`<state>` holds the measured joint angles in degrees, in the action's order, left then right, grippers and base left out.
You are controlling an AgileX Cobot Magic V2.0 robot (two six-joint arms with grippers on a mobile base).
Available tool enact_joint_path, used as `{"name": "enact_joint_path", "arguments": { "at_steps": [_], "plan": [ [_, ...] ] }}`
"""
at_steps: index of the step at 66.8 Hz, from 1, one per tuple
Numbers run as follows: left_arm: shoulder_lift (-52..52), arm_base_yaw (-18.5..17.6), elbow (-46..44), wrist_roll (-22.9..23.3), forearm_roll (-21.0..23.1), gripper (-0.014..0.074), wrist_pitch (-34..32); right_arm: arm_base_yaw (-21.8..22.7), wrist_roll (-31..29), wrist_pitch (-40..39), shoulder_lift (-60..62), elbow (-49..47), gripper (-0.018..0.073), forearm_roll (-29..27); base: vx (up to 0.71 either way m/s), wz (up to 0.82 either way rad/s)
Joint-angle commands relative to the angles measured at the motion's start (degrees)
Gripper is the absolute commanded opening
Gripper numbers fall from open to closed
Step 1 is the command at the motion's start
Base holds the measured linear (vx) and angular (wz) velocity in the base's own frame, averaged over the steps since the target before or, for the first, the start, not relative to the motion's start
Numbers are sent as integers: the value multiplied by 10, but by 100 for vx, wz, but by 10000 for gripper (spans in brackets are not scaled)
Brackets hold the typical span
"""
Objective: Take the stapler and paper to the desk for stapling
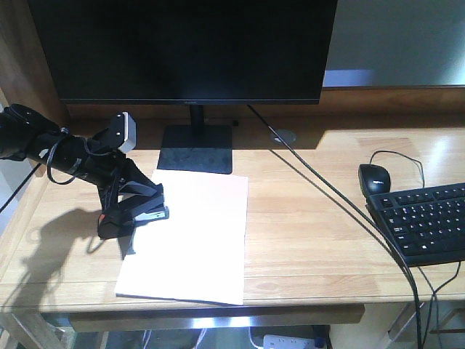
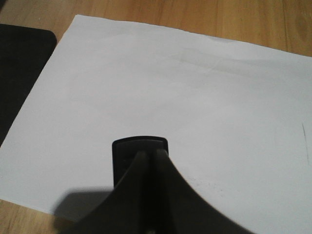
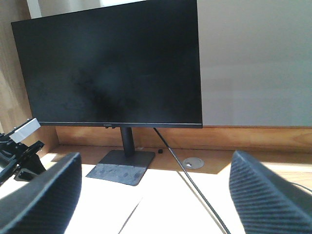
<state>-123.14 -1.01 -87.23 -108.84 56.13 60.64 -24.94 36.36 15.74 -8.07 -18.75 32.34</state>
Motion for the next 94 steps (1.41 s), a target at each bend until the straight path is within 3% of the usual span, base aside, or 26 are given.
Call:
{"name": "enact_joint_path", "arguments": {
  "at_steps": [1, 36, 94],
  "plan": [
    [26, -2, -15, -11, 33, -7, 10, 2, -1, -32, -7, -14, 578, 6, 0, 0],
    [-41, -2, -15, -12, 31, -7, 20, 2, -1, -32, -7, -14, 578, 6, 0, 0],
    [-43, -2, -15, -12, 32, -7, 18, 2, -1, -32, -7, -14, 578, 6, 0, 0]
  ]
}}
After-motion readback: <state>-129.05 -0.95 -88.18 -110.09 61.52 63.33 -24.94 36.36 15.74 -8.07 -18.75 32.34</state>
